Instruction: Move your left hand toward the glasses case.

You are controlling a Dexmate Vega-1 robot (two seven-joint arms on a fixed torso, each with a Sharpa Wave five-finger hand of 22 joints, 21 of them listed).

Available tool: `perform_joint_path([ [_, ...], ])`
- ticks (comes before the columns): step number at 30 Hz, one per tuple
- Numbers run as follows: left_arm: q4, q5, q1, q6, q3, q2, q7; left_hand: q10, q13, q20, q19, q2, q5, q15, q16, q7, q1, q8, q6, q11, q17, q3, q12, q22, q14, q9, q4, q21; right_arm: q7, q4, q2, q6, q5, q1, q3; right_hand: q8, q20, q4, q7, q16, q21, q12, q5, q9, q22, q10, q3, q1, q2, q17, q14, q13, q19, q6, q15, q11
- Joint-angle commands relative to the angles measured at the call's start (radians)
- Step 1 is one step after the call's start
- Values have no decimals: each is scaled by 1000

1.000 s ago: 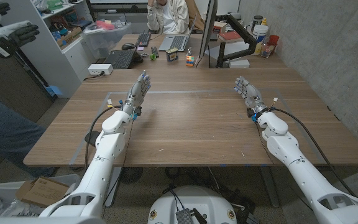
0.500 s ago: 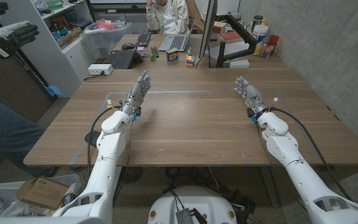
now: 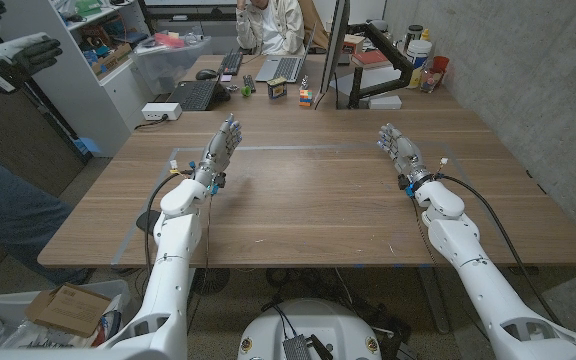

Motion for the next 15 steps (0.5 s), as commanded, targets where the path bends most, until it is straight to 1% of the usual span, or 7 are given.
perform_joint_path([
  [1, -68, 21, 40, 4, -26, -24, -21, 0, 6, 7, -3, 3, -1, -2, 6, 6, 13, 5, 0, 8, 4, 0, 6, 3, -4, 2, -3, 3, 14, 2, 13, -2, -16, 0, 14, 5, -13, -3, 5, 3, -5, 2, 5, 5, 1, 10, 7, 8, 0, 5, 12, 3, 10, 6, 0, -1],
  [15, -64, 35, 49, -6, -36, -25, -25, 3, 6, 9, -4, 5, -3, -1, 7, 3, 16, 5, 1, 6, 4, -2, 7, 3, -1, 2, -5, 4, 15, 8, 24, 0, -27, 2, 18, 5, -11, -2, 2, 3, -10, 2, 5, 5, 1, 13, 7, 5, 1, 5, 12, 3, 11, 8, 1, 0],
])
